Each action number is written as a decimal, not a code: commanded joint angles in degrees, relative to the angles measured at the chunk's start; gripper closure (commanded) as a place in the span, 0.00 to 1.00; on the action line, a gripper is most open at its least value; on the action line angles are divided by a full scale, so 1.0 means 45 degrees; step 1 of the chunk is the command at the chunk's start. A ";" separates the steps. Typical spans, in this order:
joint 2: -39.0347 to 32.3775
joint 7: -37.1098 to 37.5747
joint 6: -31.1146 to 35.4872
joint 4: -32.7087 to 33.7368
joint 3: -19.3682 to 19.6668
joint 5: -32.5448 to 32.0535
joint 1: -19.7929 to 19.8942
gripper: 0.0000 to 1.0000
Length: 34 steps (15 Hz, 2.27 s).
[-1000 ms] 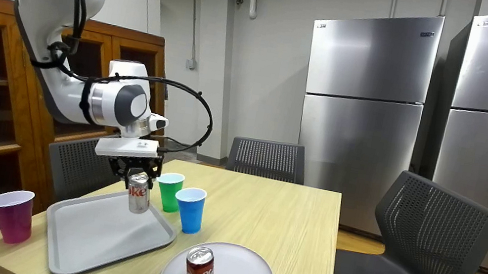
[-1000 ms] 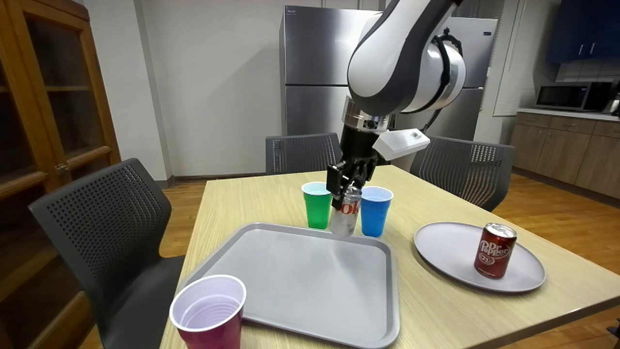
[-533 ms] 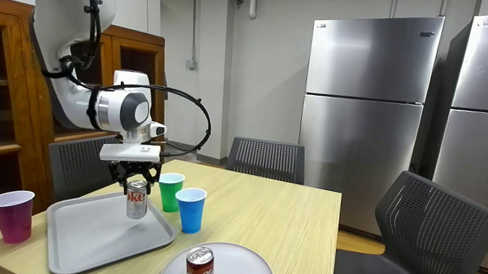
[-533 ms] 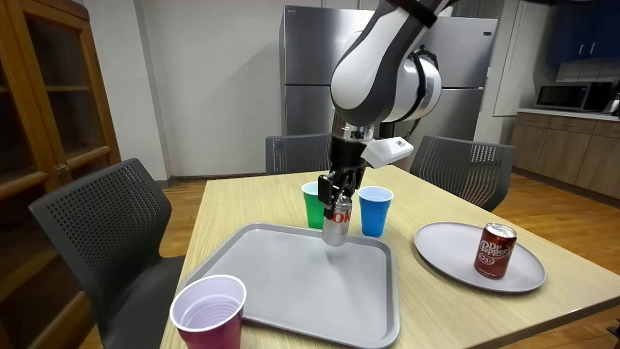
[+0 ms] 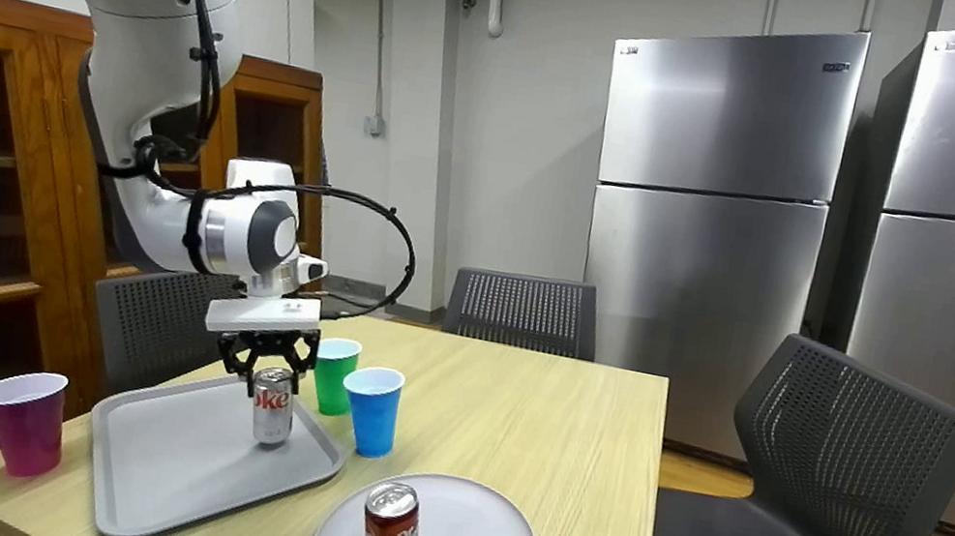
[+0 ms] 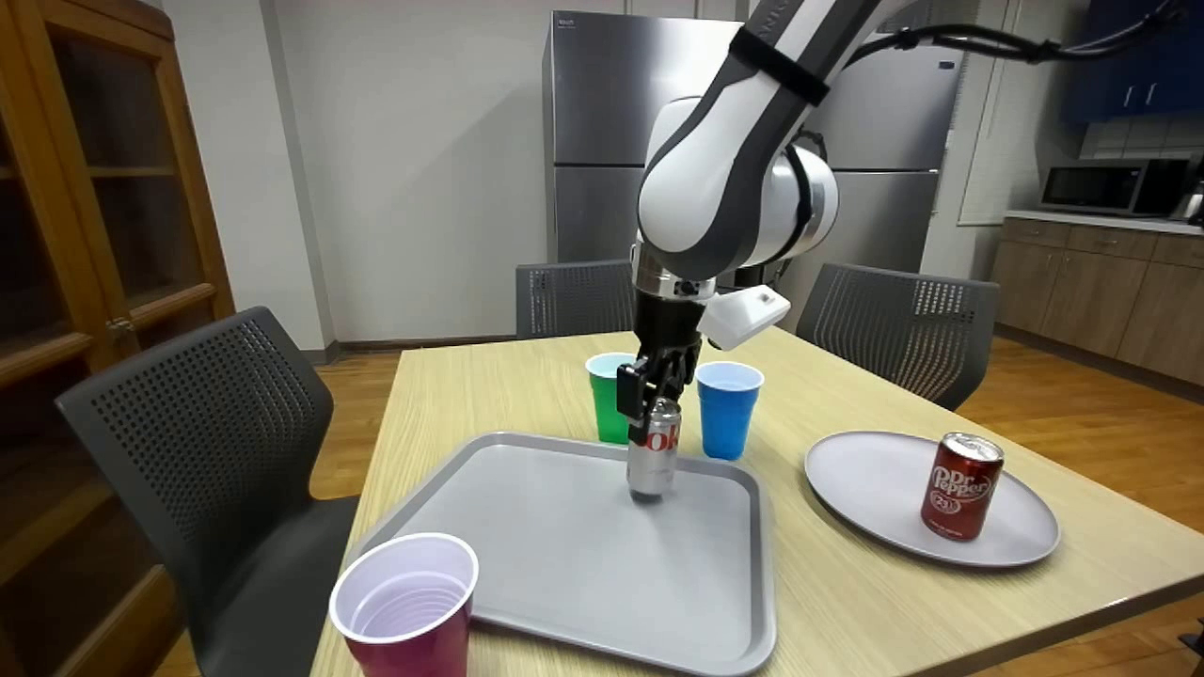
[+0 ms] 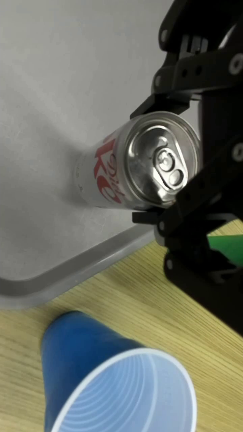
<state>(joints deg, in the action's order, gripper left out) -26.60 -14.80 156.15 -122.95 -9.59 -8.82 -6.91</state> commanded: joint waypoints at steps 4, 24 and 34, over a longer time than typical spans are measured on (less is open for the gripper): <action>-0.0144 -0.0065 -0.0507 0.0486 0.0205 -0.0570 -0.0215 0.61; 0.1118 -0.0381 -0.0762 0.0293 -0.0104 -0.0041 0.0329 0.00; 0.2444 0.0571 -0.1953 -0.0092 0.0532 0.0273 0.0399 0.00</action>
<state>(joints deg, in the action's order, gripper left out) -19.31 -13.43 151.12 -121.46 -7.38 -9.35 -5.79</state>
